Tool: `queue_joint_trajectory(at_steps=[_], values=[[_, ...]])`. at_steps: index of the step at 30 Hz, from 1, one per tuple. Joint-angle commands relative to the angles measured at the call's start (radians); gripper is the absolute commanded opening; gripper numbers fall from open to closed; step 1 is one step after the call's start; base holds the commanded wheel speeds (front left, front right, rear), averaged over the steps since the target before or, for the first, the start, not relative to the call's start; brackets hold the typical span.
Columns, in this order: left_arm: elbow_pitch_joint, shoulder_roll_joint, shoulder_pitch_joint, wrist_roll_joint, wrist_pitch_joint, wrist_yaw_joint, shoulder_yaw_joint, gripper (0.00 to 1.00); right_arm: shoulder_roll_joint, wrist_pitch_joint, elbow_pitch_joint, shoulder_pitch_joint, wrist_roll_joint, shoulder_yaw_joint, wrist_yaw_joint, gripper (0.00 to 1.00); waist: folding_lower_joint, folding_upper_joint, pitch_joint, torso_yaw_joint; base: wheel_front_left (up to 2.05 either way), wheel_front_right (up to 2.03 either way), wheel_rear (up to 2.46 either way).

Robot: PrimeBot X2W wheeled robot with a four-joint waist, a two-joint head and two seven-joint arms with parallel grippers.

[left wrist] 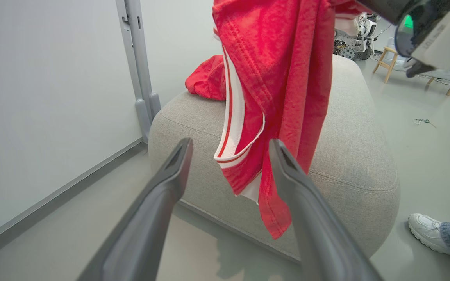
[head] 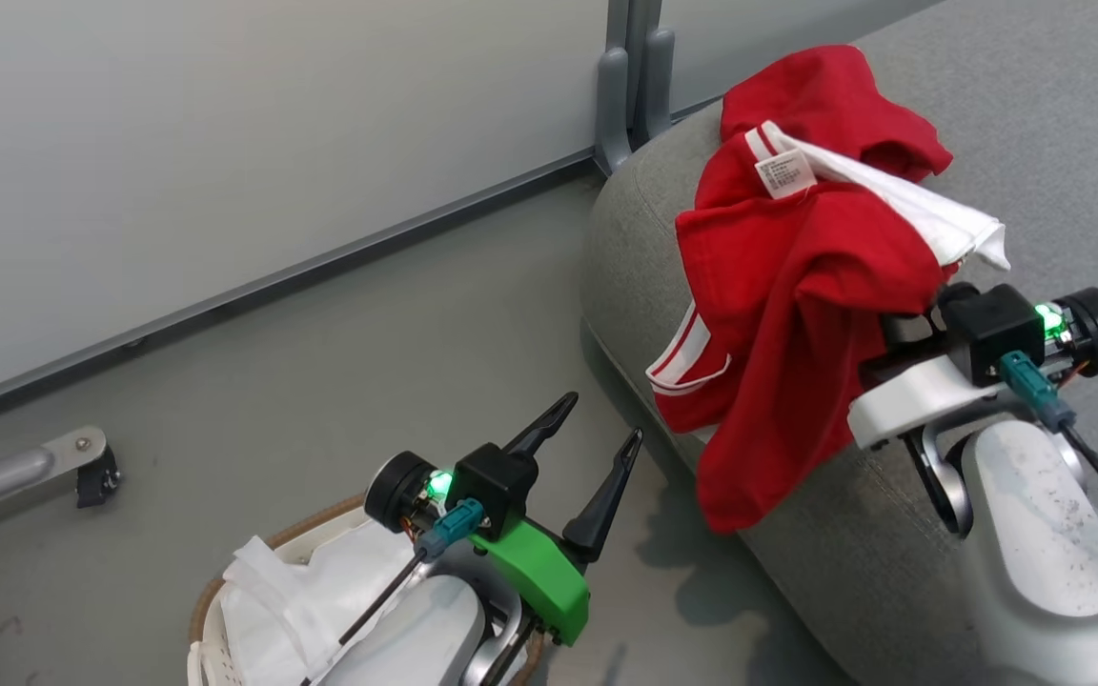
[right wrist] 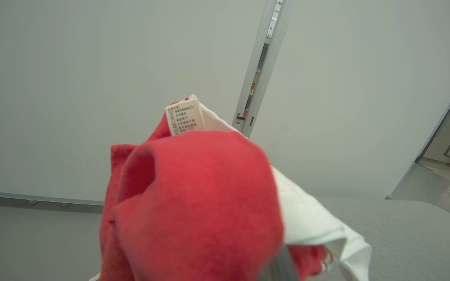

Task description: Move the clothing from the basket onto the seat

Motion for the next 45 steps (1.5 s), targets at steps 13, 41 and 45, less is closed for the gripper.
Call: queue_joint_trajectory(at_steps=[13,41,45], values=[[-0.016,0.014,-0.132,0.06,-0.001,-0.004,0.003,1.0,-0.28,0.023,0.225,-0.551,0.081,-0.136,-0.001,0.0,0.0,-0.0001,0.277,0.137,0.0,0.0,0.0],[-0.065,0.038,-0.19,0.125,-0.001,-0.004,0.071,1.0,-0.345,-0.004,0.69,-0.557,-0.032,-0.362,-0.001,1.0,0.0,-0.0001,0.49,0.192,0.0,0.0,0.0],[-0.068,0.035,-0.175,0.114,-0.001,-0.004,0.078,1.0,-0.319,-0.004,0.632,-0.501,-0.033,-0.359,-0.001,1.0,0.0,-0.0001,0.454,0.176,0.0,0.0,0.0]])
